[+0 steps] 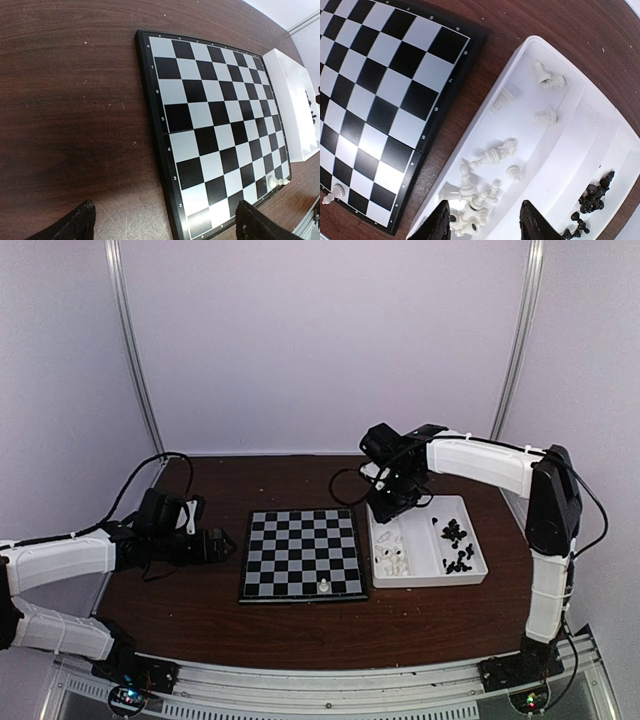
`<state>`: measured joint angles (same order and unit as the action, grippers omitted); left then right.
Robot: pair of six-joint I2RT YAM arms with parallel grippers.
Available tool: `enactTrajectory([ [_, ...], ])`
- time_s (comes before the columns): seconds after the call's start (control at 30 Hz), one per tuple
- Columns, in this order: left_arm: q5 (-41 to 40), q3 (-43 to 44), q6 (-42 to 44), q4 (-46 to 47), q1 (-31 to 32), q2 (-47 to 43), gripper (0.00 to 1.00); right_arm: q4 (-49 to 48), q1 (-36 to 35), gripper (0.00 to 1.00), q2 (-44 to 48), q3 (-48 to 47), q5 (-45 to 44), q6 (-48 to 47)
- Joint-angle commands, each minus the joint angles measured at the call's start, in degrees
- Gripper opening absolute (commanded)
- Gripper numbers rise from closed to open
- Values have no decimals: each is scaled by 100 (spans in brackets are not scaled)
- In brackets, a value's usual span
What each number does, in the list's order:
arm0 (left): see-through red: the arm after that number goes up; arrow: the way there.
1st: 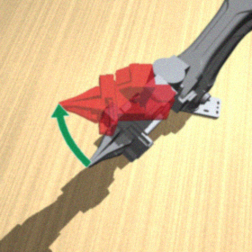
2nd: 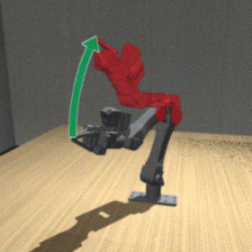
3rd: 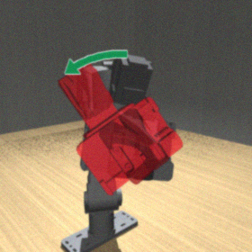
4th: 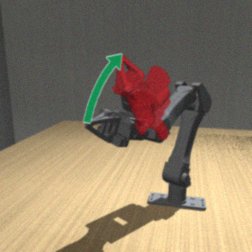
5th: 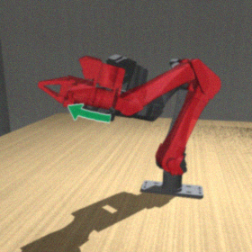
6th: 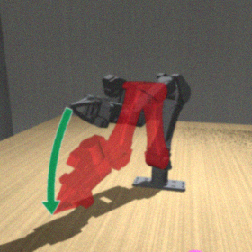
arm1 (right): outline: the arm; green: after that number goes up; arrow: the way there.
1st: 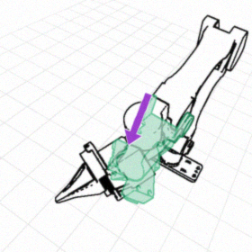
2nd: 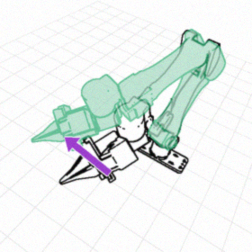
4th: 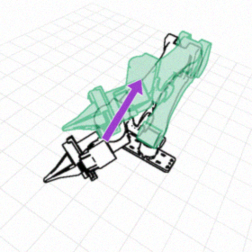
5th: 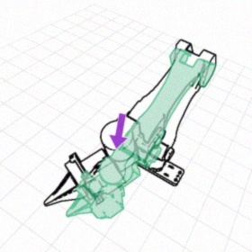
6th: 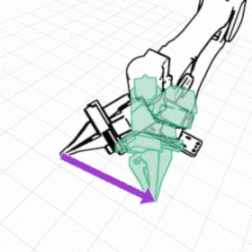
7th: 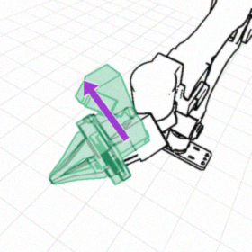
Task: Set up the chess pieces on the board
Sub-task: Pick up the chess piece from the storage box.
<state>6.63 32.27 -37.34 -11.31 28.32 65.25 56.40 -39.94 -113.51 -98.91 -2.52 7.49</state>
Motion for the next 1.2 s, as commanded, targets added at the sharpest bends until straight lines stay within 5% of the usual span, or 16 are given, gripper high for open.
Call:
enactTrajectory([
  [0.0,180,203,149,147,-45,93,98,62,151,47,-50,190,-87,-117],
  [1.17,746,439,367,505,-45,462,98,347,370,41,-872,-209,-121,-2310],
])
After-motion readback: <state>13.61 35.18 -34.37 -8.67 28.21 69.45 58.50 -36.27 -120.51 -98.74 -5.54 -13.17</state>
